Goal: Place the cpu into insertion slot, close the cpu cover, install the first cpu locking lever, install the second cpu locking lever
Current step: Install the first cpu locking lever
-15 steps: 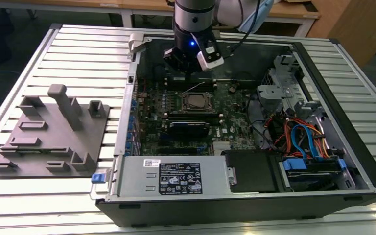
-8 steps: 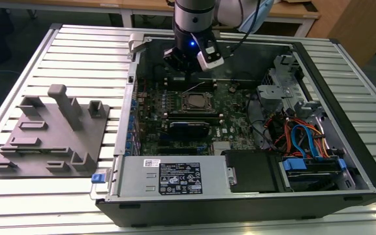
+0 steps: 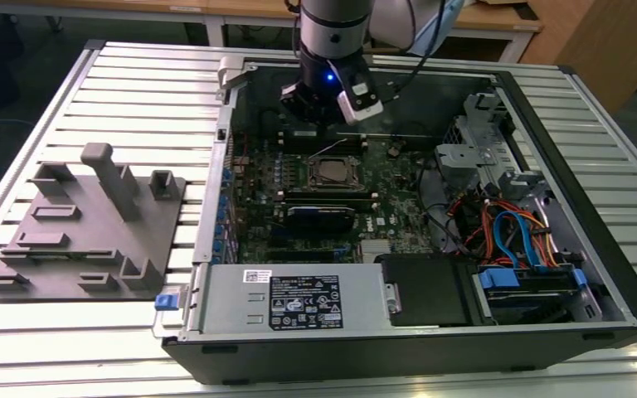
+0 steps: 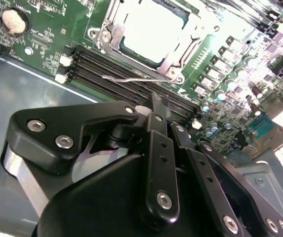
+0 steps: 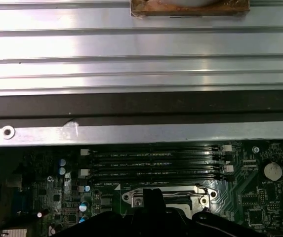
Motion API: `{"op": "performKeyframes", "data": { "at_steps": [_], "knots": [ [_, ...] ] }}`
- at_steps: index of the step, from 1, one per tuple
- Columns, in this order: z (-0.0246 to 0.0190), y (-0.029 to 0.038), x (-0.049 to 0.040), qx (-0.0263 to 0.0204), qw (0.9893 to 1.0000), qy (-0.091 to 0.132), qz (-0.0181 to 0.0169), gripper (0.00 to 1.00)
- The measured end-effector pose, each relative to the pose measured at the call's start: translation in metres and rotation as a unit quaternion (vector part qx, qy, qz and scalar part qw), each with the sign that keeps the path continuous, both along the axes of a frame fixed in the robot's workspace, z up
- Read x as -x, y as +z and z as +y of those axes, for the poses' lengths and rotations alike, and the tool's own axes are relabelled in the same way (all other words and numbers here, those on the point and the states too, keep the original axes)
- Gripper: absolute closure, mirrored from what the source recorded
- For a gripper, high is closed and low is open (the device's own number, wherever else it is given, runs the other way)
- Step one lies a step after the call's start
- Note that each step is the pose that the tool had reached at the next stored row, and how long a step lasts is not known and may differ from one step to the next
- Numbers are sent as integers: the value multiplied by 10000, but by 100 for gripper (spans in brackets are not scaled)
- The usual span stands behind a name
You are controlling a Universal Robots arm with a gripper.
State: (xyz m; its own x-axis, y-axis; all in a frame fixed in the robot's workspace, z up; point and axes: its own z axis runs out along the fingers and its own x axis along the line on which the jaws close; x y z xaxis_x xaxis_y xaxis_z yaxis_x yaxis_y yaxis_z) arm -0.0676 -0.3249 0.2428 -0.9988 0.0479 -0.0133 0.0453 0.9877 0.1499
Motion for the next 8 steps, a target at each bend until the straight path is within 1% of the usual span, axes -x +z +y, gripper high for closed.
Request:
{"op": "performKeyframes", "data": {
  "at_steps": [3,8],
  "knots": [
    [0,-28,-6,1,10000,-6,0,90],
    [1,-101,-30,3,10000,-6,0,90]
  ]
}}
